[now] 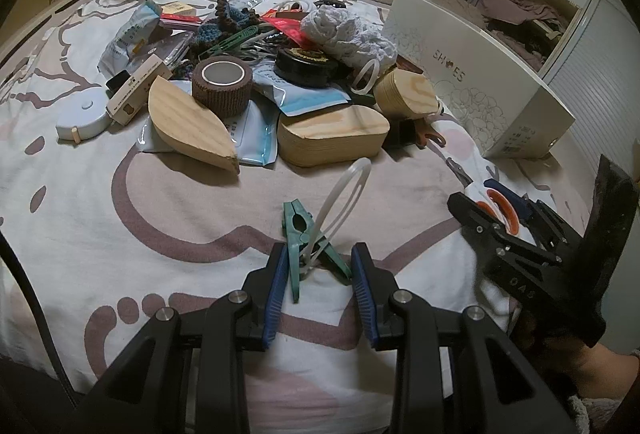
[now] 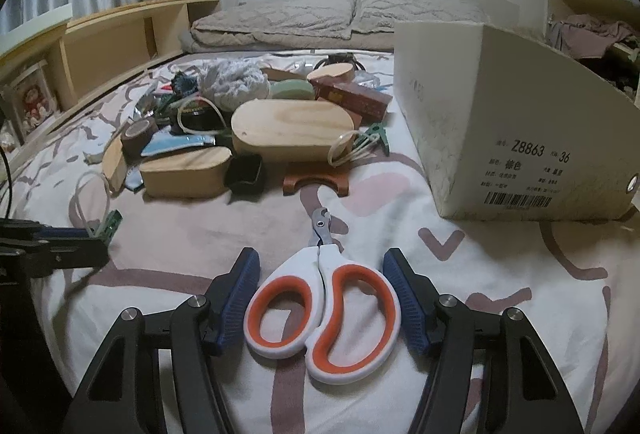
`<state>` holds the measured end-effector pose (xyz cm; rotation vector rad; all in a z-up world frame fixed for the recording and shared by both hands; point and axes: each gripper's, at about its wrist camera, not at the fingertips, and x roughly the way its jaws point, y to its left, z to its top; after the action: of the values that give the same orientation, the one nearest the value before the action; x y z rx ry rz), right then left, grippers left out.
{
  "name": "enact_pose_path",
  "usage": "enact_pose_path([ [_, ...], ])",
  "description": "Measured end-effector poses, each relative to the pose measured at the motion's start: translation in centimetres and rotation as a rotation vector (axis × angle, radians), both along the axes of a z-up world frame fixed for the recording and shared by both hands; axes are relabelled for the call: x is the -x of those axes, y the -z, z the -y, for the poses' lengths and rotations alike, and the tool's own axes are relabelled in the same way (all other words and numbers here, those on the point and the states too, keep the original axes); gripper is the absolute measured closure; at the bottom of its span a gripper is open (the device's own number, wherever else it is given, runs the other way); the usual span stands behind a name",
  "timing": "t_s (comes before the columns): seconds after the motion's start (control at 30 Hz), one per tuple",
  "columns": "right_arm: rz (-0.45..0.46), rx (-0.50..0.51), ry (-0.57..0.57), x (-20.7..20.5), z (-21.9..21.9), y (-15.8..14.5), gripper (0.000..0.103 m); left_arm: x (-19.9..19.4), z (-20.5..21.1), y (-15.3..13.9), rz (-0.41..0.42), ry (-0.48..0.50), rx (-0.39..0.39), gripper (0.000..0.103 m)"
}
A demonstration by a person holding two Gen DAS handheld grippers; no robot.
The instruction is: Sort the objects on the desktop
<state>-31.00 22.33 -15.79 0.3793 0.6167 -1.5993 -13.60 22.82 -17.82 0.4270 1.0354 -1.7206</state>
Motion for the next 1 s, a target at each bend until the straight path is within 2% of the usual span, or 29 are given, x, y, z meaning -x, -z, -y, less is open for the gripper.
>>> enact_pose_path([
  [0.43, -0.055, 0.038, -0.084, -2.0, -1.0, -1.5, 0.039, -0.1, -0.1, -0.4, -0.011, -0.007, 0.013, 0.071],
  [0.6, -0.056, -0.026, -0.086, -1.9, -0.8, -1.3, 0.039, 0.1, -0.2, -0.5, 0.000, -0.001, 0.014, 0.071],
  [0.63, -0.055, -0.045, -0.083, -1.7, -0.7, -1.2, 0.066, 0.0, -0.2, -0.4, 0.002, -0.001, 0.014, 0.071],
  [0.67, -0.053, -0.072, -0.080, -1.5, -0.5, -1.1, 0.067, 0.1, -0.2, -0.4, 0.004, -0.001, 0.015, 0.071],
  [0.73, -0.029, -0.081, -0.067, -0.8, -0.4, -1.2, 0.067, 0.1, -0.2, -0.4, 0.005, -0.001, 0.014, 0.071],
  [0.93, -0.073, -0.111, -0.068, -0.5, -0.7, -1.7, 0.066, 0.1, -0.3, -0.4, 0.006, -0.002, 0.013, 0.071],
  [1.0, -0.056, -0.143, -0.092, -0.7, -1.1, -1.8, 0.059, 0.1, -0.3, -0.4, 0.005, -0.002, 0.013, 0.071],
])
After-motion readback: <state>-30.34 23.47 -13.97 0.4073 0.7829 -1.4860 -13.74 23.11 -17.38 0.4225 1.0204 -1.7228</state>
